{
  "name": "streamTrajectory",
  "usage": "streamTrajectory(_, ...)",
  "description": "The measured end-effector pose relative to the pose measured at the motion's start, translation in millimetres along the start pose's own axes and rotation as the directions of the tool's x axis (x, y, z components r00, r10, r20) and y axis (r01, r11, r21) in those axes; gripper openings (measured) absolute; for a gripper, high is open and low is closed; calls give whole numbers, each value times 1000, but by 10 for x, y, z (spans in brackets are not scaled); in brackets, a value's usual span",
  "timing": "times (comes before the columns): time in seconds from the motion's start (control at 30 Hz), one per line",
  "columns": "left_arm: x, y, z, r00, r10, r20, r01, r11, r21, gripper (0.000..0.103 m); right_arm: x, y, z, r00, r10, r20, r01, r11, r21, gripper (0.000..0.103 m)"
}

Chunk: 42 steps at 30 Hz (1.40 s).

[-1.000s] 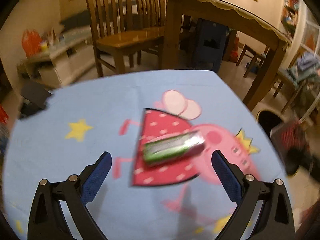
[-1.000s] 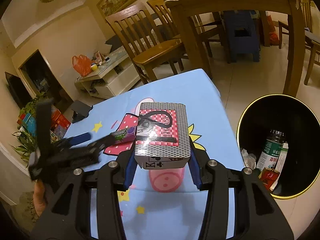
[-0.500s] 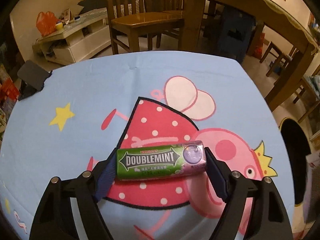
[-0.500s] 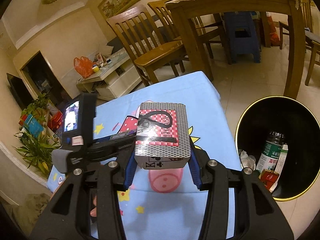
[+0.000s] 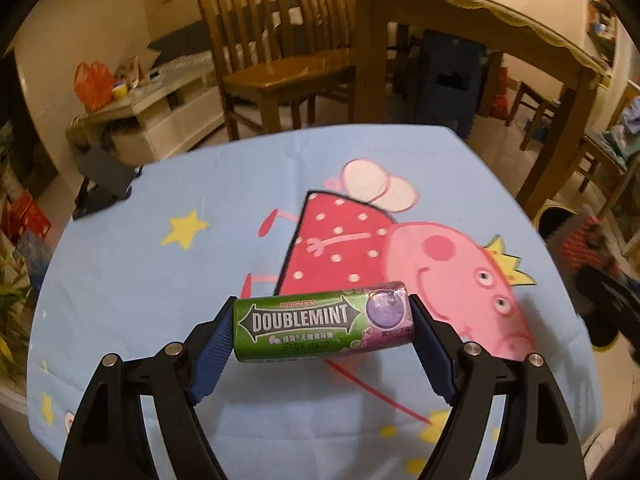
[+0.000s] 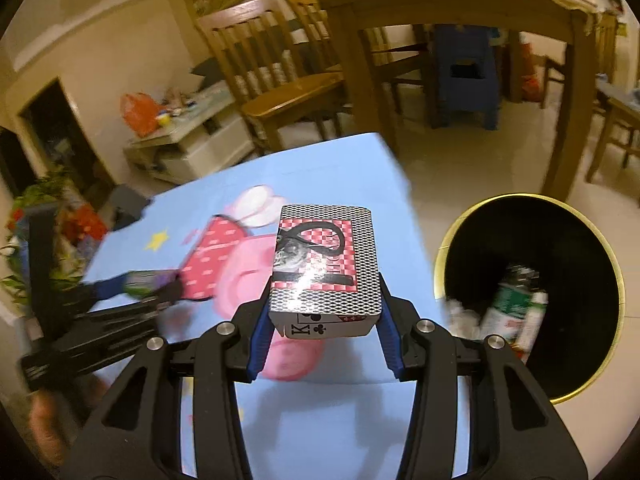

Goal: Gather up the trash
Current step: 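Carry card box and gum over the bin and open both tools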

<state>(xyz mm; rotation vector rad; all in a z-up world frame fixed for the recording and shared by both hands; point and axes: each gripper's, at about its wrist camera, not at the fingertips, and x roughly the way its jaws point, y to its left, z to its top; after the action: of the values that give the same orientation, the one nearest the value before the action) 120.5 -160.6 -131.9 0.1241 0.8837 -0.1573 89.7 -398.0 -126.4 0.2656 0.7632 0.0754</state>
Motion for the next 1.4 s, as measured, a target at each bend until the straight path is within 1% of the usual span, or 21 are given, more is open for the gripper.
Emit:
streamTrajectory(0.07,-65,-54,29,1000,-9,17,8,1000,20,79,-32,-207,95,997,-75,25,74,996,42,45)
streamTrajectory(0.13,-128,-111,30,999,-21,31,20,999,32,79,-119,-387,177,987,-145,64,140,987,82,45)
streamTrajectory(0.23,-174,-249,58,998,-40,41,37,998,57,79,-216,-707,273,960,-259,105,244,960,141,45)
streamTrajectory(0.33,-171,-378,87,997,-56,45,52,995,81,79,-107,-1010,249,954,-292,63,274,940,202,47)
streamTrajectory(0.37,-167,-455,99,997,-65,45,61,994,91,79,10,-1139,218,952,-305,7,296,930,218,52)
streamTrajectory(0.4,-163,-501,102,997,-70,45,65,993,97,79,79,-1213,204,950,-312,-21,308,924,225,62)
streamTrajectory(0.43,-156,-579,112,996,-77,45,72,992,107,79,138,-1284,170,947,-317,-45,319,918,236,66)
streamTrajectory(0.5,-125,-698,118,995,-88,42,82,989,123,79,171,-1420,129,952,-298,-70,305,911,277,69)
streamTrajectory(0.57,-102,-822,132,994,-104,33,99,986,136,79,56,-1501,130,954,-297,-35,292,902,317,76)
streamTrajectory(0.63,-78,-952,138,993,-117,26,111,982,155,79,-164,-1584,143,952,-303,33,270,889,370,85)
streamTrajectory(0.7,-49,-1132,156,991,-132,17,126,974,186,79,-403,-1657,134,942,-323,97,257,874,413,92)
streamTrajectory(0.73,-37,-1249,168,990,-140,14,135,969,206,79,-503,-1668,126,938,-323,125,243,870,430,92)
streamTrajectory(0.83,-1,-1521,199,985,-173,0,167,955,245,79,-813,-1747,97,915,-342,211,202,846,493,95)
streamTrajectory(0.97,81,-1988,277,976,-218,-14,212,930,302,79,-1253,-1875,57,856,-399,329,159,809,566,95)
streamTrajectory(1.03,144,-2256,335,966,-254,-35,252,912,323,79,-1441,-1946,-17,824,-429,372,139,788,600,96)
streamTrajectory(1.07,168,-2356,355,965,-261,-41,259,907,331,79,-1521,-1981,-46,814,-436,383,132,782,610,96)
streamTrajectory(1.13,236,-2622,417,954,-290,-70,295,884,362,79,-1633,-2066,-92,805,-443,394,120,772,624,96)
streamTrajectory(1.27,357,-2969,477,943,-315,-102,328,849,413,80,-1780,-2165,-121,790,-454,412,100,759,644,96)
streamTrajectory(1.3,401,-3018,475,940,-320,-122,341,843,416,83,-1811,-2176,-122,787,-457,414,101,759,644,96)
streamTrajectory(1.37,456,-3027,453,941,-311,-134,338,848,408,91,-1822,-2170,-120,784,-460,416,107,761,640,97)
streamTrajectory(1.4,470,-3004,440,942,-310,-131,336,849,408,91,-1821,-2164,-112,786,-459,415,110,763,636,97)
